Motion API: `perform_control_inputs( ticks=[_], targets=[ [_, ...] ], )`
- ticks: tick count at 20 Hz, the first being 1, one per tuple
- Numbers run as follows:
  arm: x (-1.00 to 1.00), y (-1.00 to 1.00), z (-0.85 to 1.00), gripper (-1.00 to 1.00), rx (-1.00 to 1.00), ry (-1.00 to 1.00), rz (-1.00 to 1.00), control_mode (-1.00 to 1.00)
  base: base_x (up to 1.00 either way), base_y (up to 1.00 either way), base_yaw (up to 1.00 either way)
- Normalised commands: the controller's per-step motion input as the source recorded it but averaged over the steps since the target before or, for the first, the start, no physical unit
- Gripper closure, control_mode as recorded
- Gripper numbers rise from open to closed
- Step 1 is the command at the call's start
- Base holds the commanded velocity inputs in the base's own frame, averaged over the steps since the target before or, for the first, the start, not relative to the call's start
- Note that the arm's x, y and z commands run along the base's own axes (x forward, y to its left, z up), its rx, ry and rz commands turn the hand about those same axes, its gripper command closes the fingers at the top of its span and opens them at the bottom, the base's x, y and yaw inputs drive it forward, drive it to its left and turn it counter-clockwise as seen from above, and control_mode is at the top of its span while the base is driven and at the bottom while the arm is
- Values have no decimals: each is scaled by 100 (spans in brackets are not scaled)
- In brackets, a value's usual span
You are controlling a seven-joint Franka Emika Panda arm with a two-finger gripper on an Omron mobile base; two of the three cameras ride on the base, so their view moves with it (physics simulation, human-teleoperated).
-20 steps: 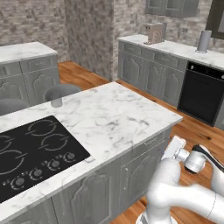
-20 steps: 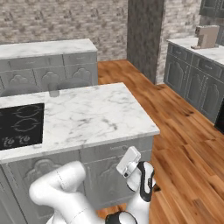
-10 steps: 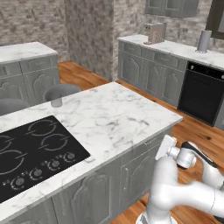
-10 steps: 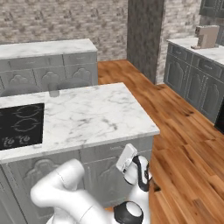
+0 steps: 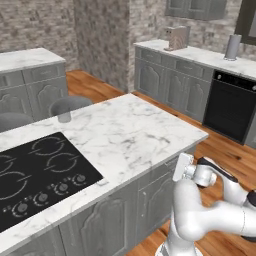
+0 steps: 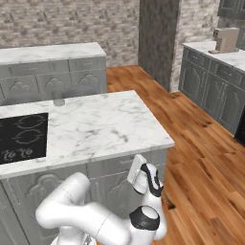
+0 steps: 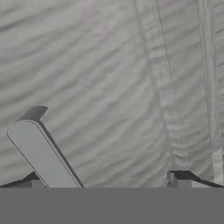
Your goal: Take a straw from the drawer in front and place it inside the glass cup on the dining counter.
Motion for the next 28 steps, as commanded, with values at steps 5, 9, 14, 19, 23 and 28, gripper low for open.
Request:
perform_control_inputs(
  ticks=[5, 9, 14, 19, 23, 28],
  targets=[
    [55, 0, -46, -100, 0, 0, 0, -100, 0, 0, 0],
    [49, 0, -47, -100, 0, 0, -1, -100, 0, 0, 0],
    [42, 5, -46, 100, 0, 0, -7, -100, 0, 0, 0],
    [18, 14, -44, 100, 0, 0, -22, -100, 0, 0, 0],
    [15, 24, -48, 100, 0, 0, -37, -100, 0, 0, 0],
    [17, 26, -57, 100, -1, 0, -42, -100, 0, 0, 0]
  ],
)
